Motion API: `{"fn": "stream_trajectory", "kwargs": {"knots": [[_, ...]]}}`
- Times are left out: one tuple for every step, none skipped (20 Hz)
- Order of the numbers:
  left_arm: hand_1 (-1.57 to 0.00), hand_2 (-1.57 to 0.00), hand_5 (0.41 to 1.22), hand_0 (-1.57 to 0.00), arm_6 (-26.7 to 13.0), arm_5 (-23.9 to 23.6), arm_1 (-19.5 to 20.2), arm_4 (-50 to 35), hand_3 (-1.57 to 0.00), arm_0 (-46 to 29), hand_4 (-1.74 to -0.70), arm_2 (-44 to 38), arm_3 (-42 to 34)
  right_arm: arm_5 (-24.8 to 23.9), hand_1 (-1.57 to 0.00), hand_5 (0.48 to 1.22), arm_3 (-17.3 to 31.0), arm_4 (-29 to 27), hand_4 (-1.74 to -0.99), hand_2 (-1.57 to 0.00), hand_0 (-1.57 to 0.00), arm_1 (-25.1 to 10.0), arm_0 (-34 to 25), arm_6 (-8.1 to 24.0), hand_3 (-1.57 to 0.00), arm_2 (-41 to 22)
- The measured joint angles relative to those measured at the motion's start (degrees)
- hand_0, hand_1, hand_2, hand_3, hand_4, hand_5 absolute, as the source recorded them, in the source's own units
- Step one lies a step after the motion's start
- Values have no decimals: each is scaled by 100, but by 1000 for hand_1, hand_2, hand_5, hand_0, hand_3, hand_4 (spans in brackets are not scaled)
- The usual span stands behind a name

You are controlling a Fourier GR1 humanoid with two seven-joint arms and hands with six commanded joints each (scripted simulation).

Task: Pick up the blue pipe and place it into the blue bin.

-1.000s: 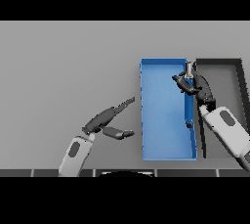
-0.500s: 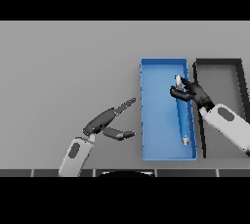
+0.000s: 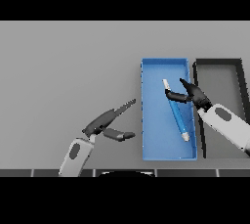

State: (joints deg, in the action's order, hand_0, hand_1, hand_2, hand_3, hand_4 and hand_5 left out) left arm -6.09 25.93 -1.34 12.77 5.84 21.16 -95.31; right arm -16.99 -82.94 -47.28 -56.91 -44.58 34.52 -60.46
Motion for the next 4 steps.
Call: {"fn": "stream_trajectory", "kwargs": {"knots": [[1, 1, 431, 1, 57, -21, 20, 17, 1, -2, -885, -12, -7, 8, -5, 658, -38, -6, -1022, -5, -6, -32, 10, -6, -3, 1], [1, 1, 431, 1, 4, -15, -13, 15, 1, 19, -885, 6, 12, -6, -5, 655, -81, -56, -1022, -5, -6, -70, -34, 42, -3, -33], [1, 1, 431, 1, 39, -35, -22, 54, 1, 8, -885, 31, 18, 55, -5, 649, 26, -9, -1022, -5, -6, -69, -66, 16, -3, -38], [1, 1, 431, 1, 42, -25, -11, 48, 1, 12, -885, 24, 26, 110, -5, 643, 86, 19, -1022, -5, -6, -58, -106, -14, -3, -37]]}}
